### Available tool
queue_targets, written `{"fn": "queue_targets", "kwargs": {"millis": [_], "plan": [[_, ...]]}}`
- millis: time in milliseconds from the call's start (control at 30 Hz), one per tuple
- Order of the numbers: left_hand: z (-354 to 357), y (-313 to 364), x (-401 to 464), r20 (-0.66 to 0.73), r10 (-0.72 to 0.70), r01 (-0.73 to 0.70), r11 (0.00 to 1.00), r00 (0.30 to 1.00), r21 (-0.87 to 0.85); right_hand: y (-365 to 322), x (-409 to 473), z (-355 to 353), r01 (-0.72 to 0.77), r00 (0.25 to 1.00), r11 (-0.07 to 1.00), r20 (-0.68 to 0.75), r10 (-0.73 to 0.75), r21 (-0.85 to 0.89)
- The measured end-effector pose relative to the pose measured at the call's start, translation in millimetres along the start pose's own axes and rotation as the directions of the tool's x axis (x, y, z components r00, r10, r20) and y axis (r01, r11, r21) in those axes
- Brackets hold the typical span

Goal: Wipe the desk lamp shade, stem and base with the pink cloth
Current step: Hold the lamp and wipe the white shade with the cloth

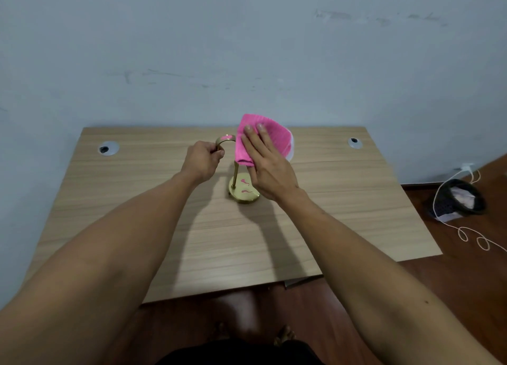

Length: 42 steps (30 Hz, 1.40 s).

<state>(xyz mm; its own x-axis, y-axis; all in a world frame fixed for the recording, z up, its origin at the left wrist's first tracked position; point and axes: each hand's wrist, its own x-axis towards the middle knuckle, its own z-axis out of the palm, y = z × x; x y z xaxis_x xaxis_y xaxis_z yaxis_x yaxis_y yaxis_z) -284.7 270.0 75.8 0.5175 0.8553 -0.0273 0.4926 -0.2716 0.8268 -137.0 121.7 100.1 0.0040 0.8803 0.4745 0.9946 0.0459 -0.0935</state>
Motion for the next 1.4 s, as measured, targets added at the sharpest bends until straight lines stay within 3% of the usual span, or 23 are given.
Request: {"fn": "queue_targets", "kwargs": {"millis": [67,133,200,267,333,367,433,567,700,867,1000,1067,1133,1200,1267,1300,1333,1400], "plan": [[-1,1,0,0.006,-0.014,0.014,1.0,1.0,-0.007,-9,-7,2,-0.089,0.995,0.99,0.051,0.084,0.108],[-1,2,-1,0.018,-0.025,0.025,1.0,1.0,-0.014,-19,-11,4,-0.304,0.953,0.896,0.102,0.286,0.324],[-1,2,-1,0.018,-0.03,0.031,0.999,0.999,-0.014,-33,-7,1,-0.579,0.79,0.608,0.188,0.584,0.543],[-2,4,-1,0.017,-0.031,0.031,0.999,0.999,-0.018,-44,4,-8,-0.704,0.527,0.183,0.332,0.782,0.686],[-2,6,-2,0.014,-0.035,0.035,0.999,0.999,-0.013,-50,14,-17,-0.59,0.262,-0.296,0.524,0.81,0.752],[-2,7,-2,0.01,-0.038,0.038,0.999,0.999,-0.008,-51,19,-22,-0.467,0.17,-0.464,0.592,0.788,0.753],[-4,8,-3,0.006,-0.034,0.034,0.999,0.999,0.003,-54,33,-31,-0.267,0.106,-0.576,0.617,0.779,0.773],[-4,9,-5,0.013,-0.036,0.036,0.999,0.999,0.011,-54,65,-53,-0.188,0.084,-0.552,0.574,0.815,0.812],[-4,13,-5,0.01,-0.028,0.027,0.999,1.0,0.044,-69,85,-67,-0.28,0.131,-0.523,0.572,0.81,0.805],[-6,12,-4,0.025,-0.006,0.004,0.996,1.0,0.085,-92,75,-35,-0.545,0.414,-0.08,0.351,0.84,0.835],[-8,11,-2,0.039,-0.017,0.015,0.998,0.999,0.063,-85,43,-4,-0.666,0.637,0.324,0.286,0.716,0.672],[-9,11,-2,0.05,-0.01,0.007,0.998,0.999,0.067,-76,33,-1,-0.676,0.684,0.441,0.28,0.674,0.59],[-10,10,-2,0.052,-0.004,0.0,0.997,0.999,0.077,-69,28,-7,-0.726,0.624,0.379,0.318,0.714,0.574],[-10,9,-2,0.055,-0.005,0.001,0.997,0.998,0.08,-61,26,-7,-0.755,0.464,0.151,0.357,0.811,0.638],[-10,10,-2,0.055,-0.011,0.007,0.997,0.998,0.079,-56,25,-9,-0.643,0.28,-0.11,0.366,0.887,0.758],[-10,10,-2,0.054,-0.013,0.009,0.997,0.998,0.078,-57,25,-14,-0.554,0.211,-0.177,0.343,0.915,0.813],[-10,10,-2,0.053,-0.013,0.009,0.997,0.999,0.076,-58,25,-19,-0.469,0.167,-0.186,0.293,0.941,0.864],[-11,11,-3,0.06,-0.015,0.011,0.998,0.998,0.065,-63,29,-37,-0.299,0.131,-0.086,0.131,0.983,0.95]]}}
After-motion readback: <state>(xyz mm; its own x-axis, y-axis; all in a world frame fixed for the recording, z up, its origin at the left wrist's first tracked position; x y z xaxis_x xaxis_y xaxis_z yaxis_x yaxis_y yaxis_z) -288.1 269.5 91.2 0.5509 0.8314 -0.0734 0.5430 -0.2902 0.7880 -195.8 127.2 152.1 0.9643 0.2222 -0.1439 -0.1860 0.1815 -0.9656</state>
